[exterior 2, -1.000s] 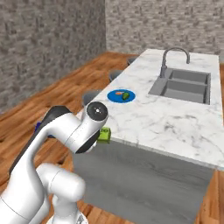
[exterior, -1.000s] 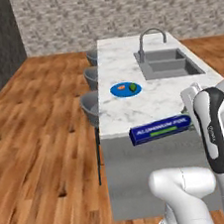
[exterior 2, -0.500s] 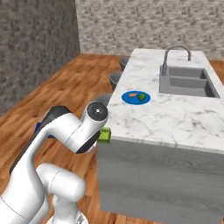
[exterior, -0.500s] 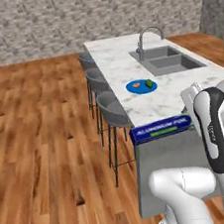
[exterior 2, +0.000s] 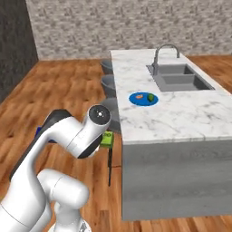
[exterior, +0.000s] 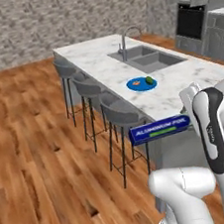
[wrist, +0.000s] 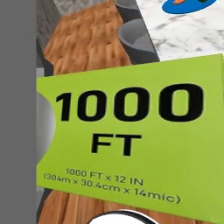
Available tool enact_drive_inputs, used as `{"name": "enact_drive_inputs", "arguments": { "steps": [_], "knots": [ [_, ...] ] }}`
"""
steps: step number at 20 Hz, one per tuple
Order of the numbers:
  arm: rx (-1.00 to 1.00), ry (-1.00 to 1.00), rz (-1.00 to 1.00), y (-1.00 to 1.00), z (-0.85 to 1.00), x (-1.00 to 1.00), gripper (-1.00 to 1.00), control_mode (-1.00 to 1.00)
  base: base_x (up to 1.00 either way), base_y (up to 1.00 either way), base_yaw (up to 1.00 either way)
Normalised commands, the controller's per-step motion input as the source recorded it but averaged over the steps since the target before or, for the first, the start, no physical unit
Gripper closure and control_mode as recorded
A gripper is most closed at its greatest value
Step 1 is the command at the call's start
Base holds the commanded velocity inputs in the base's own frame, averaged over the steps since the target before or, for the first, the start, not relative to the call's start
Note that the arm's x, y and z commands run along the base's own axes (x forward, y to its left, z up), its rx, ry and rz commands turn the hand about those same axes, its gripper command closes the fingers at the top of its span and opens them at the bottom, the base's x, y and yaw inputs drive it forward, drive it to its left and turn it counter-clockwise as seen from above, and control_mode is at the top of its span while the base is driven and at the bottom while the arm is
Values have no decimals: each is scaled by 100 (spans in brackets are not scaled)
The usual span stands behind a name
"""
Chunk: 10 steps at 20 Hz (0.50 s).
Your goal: Retrieve the tupperware and aluminum foil from the cabinet and place them on the dining counter near the plate with shrimp and avocado to prepare for storing leftovers.
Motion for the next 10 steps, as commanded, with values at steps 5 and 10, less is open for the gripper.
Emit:
{"name": "enact_drive_inputs", "arguments": {
  "steps": [5, 10],
  "knots": [
    [0, 0, 0, 0, 0, 0, 100, 100, 44, 100, -52],
    [0, 0, 0, 0, 0, 0, 100, 100, 49, 97, -52]
  ]
}}
